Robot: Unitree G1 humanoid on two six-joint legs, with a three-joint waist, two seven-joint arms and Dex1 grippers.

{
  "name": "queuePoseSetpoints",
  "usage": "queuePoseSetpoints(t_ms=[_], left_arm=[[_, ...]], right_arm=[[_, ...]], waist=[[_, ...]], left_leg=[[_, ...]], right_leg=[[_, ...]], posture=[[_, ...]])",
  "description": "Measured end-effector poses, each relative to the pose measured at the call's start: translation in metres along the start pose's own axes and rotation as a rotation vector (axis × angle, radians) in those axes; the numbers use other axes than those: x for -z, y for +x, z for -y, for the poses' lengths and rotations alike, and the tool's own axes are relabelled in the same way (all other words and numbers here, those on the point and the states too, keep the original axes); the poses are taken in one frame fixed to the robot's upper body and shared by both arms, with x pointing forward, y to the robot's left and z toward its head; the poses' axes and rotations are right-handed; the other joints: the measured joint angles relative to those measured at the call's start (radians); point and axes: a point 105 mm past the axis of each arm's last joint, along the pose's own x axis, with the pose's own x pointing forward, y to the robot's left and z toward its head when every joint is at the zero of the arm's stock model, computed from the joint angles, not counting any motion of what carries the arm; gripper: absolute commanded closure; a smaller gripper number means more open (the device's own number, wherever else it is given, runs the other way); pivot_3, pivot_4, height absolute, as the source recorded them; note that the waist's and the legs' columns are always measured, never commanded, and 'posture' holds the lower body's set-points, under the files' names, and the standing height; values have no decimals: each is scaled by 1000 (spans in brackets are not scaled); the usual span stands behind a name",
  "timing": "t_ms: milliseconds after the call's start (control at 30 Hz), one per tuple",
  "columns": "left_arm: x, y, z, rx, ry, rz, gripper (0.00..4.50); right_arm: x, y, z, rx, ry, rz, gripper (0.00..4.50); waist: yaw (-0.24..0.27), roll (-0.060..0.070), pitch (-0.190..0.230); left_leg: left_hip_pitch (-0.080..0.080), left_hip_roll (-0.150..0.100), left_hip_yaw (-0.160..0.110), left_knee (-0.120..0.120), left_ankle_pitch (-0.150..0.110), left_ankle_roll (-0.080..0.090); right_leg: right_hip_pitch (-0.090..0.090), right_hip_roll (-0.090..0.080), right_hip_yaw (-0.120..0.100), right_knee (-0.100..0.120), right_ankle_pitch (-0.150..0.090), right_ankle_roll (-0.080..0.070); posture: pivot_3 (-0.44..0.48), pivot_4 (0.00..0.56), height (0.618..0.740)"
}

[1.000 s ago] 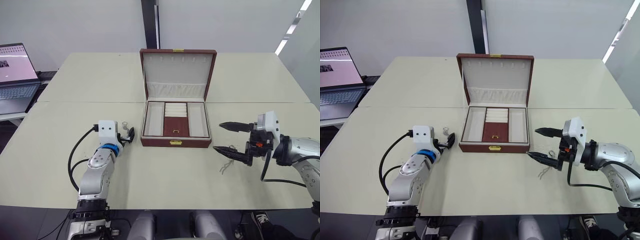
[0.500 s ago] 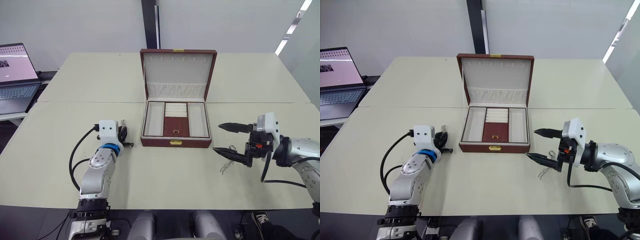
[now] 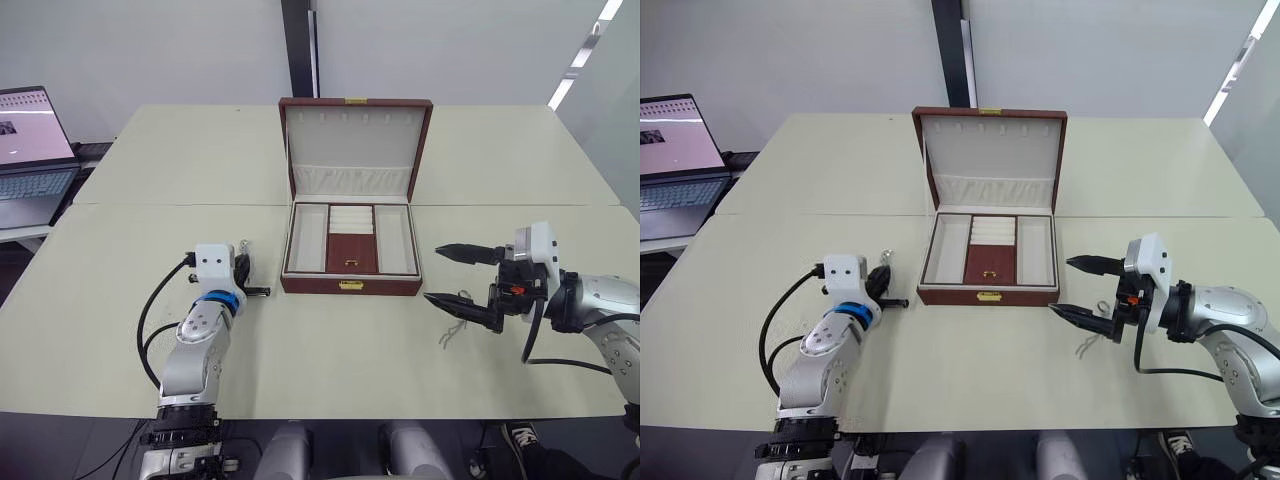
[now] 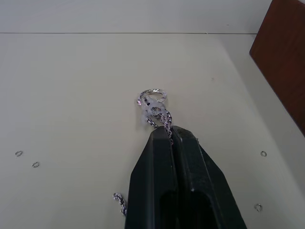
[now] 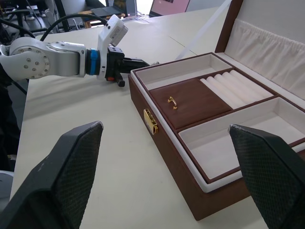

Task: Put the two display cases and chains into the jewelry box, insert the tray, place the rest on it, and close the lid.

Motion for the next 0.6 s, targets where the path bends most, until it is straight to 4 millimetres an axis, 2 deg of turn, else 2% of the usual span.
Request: queuePoseSetpoints(t_ms=[267,500,600], left_arm=[[-60,-16,9,16,5,196,4486],[-82,-24,39,112,-2,234,4486],[-90,-24,46,139,-7,246,4486]], right_arm=[[-1,0,1,0,-4,2,0],[-1,0,1,1,-5,2,0],[-1,0,1,3,-5,2,0]], waist=[[1,0,0],[1,0,0],[0,0,0]], left_leg=[[0,0,0,0,0,0],[0,0,1,0,0,0],[0,0,1,0,0,0]], right_leg=[[0,0,0,0,0,0],[0,0,0,0,0,0],[0,0,0,0,0,0]], posture=[[0,150,740],[0,150,740],[0,150,740]])
